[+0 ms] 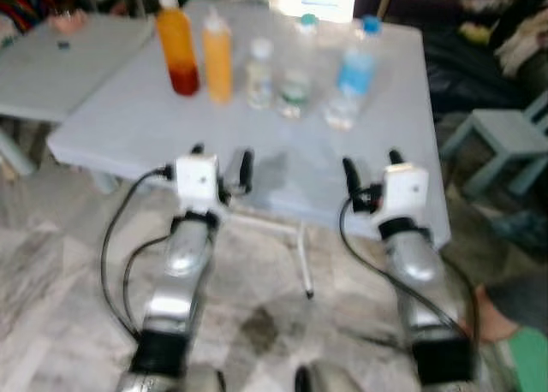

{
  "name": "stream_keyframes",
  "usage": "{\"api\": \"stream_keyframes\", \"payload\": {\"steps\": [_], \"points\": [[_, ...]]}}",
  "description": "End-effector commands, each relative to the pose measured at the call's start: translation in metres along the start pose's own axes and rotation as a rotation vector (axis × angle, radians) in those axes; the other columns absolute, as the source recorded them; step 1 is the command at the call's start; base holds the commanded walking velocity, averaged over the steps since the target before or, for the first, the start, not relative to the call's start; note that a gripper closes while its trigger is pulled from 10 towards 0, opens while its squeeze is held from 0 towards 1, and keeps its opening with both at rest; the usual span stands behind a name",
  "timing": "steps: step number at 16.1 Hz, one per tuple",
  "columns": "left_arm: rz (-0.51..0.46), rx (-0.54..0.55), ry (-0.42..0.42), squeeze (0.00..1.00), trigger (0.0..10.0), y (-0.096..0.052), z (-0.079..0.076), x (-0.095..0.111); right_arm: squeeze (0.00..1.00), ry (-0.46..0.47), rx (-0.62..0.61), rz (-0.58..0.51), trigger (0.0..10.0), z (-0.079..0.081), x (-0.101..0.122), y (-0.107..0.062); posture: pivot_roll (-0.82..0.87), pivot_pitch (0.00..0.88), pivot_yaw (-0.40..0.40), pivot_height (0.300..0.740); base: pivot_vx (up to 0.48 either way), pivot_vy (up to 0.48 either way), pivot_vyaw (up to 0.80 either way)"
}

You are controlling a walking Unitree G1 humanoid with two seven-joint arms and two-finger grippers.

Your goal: Restocking fridge

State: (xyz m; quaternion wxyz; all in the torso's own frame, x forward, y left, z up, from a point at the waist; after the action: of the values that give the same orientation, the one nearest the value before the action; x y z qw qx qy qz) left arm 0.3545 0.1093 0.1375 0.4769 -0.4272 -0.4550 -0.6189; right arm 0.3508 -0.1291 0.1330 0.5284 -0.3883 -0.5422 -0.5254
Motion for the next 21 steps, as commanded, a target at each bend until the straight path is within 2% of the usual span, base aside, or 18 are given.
{"api": "stream_keyframes", "payload": {"steps": [1, 7, 9, 12, 15, 17, 18, 20, 21], "points": [[-0.022, -0.029, -0.007, 0.00, 10.0, 0.002, -0.009, 0.007, 0.00, -0.014, -0.031, 0.001, 10.0, -0.013, 0.001, -0.003, -0.02, 0.105, -0.041, 0.740, 0.442, 0.000, -0.80], [-0.025, -0.054, 0.003, 0.00, 10.0, 0.000, -0.014, 0.006, 0.00, -0.011, -0.025, 0.004, 10.0, -0.011, -0.002, -0.003, -0.01, 0.098, -0.042, 0.740, 0.424, 0.000, 0.00], [-0.027, -0.042, -0.014, 0.00, 10.0, -0.002, -0.011, 0.006, 0.00, -0.010, -0.022, 0.000, 10.0, -0.010, -0.001, -0.003, -0.01, 0.103, -0.044, 0.740, 0.000, 0.000, -0.55], [-0.026, -0.013, 0.008, 0.00, 10.0, -0.001, 0.001, 0.008, 0.00, -0.016, -0.003, -0.018, 10.0, -0.005, 0.005, 0.003, 0.00, 0.133, -0.049, 0.740, 0.000, 0.000, 0.00], [-0.011, 0.020, 0.029, 0.00, 10.0, -0.008, 0.017, 0.006, 0.00, -0.032, 0.026, -0.049, 10.0, 0.002, 0.015, 0.010, 0.00, 0.163, -0.049, 0.740, 0.000, 0.000, 0.00], [-0.006, 0.023, 0.032, 0.00, 10.0, -0.010, 0.019, 0.005, 0.00, -0.032, 0.029, -0.050, 10.0, 0.003, 0.015, 0.011, 0.01, 0.173, -0.052, 0.740, 0.000, 0.000, 0.00], [0.002, 0.028, 0.037, 0.00, 10.0, -0.012, 0.020, 0.004, 0.00, -0.049, 0.046, -0.074, 10.0, 0.009, 0.021, 0.011, 0.01, 0.187, -0.054, 0.740, 0.000, 0.000, 0.00], [0.011, 0.028, 0.035, 0.00, 10.0, -0.013, 0.019, 0.003, 0.00, -0.047, 0.028, -0.126, 10.0, 0.009, 0.038, 0.015, 0.01, 0.193, -0.054, 0.740, 0.000, 0.000, 0.00], [0.016, 0.024, 0.032, 0.00, 10.0, -0.015, 0.018, 0.002, 0.00, -0.036, 0.021, -0.179, 10.0, 0.010, 0.057, 0.021, 0.01, 0.194, -0.052, 0.740, 0.000, 0.000, 0.00]]}}
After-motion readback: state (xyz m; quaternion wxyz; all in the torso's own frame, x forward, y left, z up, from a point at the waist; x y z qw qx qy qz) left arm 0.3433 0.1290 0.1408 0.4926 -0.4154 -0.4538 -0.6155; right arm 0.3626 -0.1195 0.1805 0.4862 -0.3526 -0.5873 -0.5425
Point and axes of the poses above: a point about 5 cm out from each wrist's last joint towards the gripper, its own y axis pointing out of the wrist towards the gripper, its own x axis along the axis of the wrist's last joint, z = x × y, the point moved 6 cm from there along y, pointing out of the wrist towards the gripper, and after that the axes turned 13 degrees about y, right-handed, at the moved point
